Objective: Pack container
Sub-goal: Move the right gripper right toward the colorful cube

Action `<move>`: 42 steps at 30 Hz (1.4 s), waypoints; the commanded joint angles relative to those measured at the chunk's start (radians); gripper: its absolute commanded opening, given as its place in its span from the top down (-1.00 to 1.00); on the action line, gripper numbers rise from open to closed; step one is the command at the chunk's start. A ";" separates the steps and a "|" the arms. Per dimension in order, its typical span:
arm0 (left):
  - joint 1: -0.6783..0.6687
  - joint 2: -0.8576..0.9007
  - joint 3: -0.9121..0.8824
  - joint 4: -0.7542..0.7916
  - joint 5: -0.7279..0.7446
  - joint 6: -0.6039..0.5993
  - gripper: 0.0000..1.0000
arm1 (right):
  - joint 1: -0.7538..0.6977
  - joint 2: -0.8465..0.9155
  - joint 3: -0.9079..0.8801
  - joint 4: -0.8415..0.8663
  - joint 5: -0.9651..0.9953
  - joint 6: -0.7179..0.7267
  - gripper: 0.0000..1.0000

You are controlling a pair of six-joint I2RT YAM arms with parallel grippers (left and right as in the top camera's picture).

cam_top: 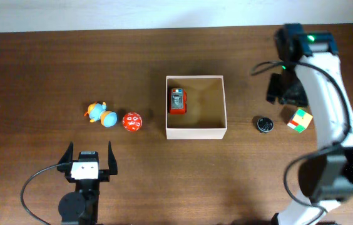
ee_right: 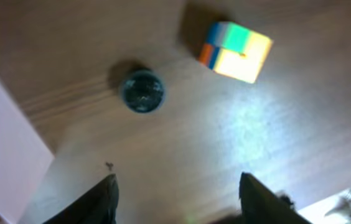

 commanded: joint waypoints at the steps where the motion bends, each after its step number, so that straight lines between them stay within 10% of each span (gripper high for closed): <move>1: -0.004 -0.006 -0.005 -0.001 0.011 0.013 -0.99 | -0.068 -0.125 -0.140 0.088 0.027 0.077 -0.14; 8: -0.004 -0.006 -0.005 -0.001 0.011 0.013 -0.99 | -0.217 -0.164 -0.378 0.364 -0.154 0.096 -0.59; 42: -0.004 -0.006 -0.005 -0.001 0.011 0.013 -0.99 | -0.368 0.045 -0.516 0.719 -0.209 0.122 -0.59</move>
